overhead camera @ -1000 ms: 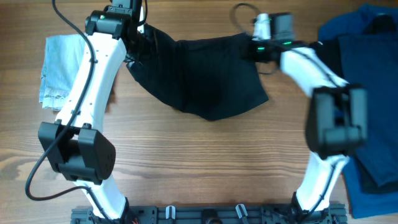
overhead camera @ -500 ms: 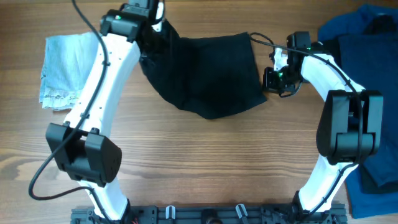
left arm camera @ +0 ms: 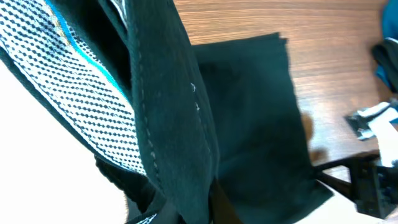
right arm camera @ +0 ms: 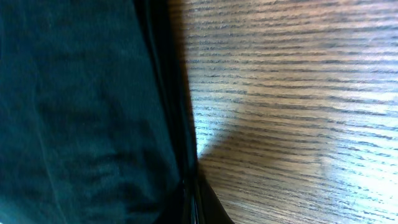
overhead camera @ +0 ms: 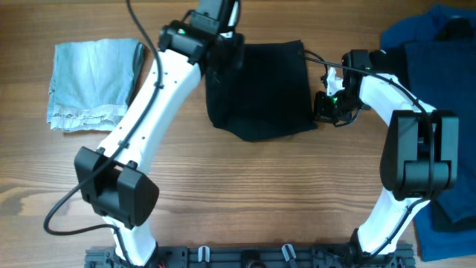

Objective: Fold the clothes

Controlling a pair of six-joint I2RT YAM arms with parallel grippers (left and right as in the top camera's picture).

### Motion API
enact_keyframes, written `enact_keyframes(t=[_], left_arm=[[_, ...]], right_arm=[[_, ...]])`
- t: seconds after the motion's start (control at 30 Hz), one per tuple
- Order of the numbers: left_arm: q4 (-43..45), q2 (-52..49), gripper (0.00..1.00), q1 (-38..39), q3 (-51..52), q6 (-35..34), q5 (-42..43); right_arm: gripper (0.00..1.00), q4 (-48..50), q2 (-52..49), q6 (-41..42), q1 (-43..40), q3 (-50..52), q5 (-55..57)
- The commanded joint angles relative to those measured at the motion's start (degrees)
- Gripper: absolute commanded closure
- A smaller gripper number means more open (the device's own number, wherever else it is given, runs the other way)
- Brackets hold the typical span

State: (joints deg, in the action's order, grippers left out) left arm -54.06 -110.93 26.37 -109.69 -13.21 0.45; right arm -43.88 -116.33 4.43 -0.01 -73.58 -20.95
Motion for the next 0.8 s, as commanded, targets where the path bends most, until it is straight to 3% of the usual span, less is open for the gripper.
enact_keyframes(t=[0.0, 0.13, 0.43, 0.77], left_arm=[[2.1, -1.5, 0.96, 2.8, -1.8, -2.0, 0.1], [3.3, -2.9, 0.96, 4.3, -1.8, -4.1, 0.2], [7.2, -7.2, 0.96, 4.6, -1.8, -5.7, 9.8], [12.9, -13.0, 0.96, 8.3, -1.7, -5.7, 10.5]], right_arm=[[0.96, -0.5, -2.3, 0.2, 0.4, 2.8, 1.9], [0.96, 0.1, -2.3, 2.1, 0.3, 2.8, 2.1], [0.96, 3.3, -0.7, 5.2, -0.4, 1.8, 2.1], [0.89, 4.2, 2.1, 4.6, -2.0, 1.8, 2.1]])
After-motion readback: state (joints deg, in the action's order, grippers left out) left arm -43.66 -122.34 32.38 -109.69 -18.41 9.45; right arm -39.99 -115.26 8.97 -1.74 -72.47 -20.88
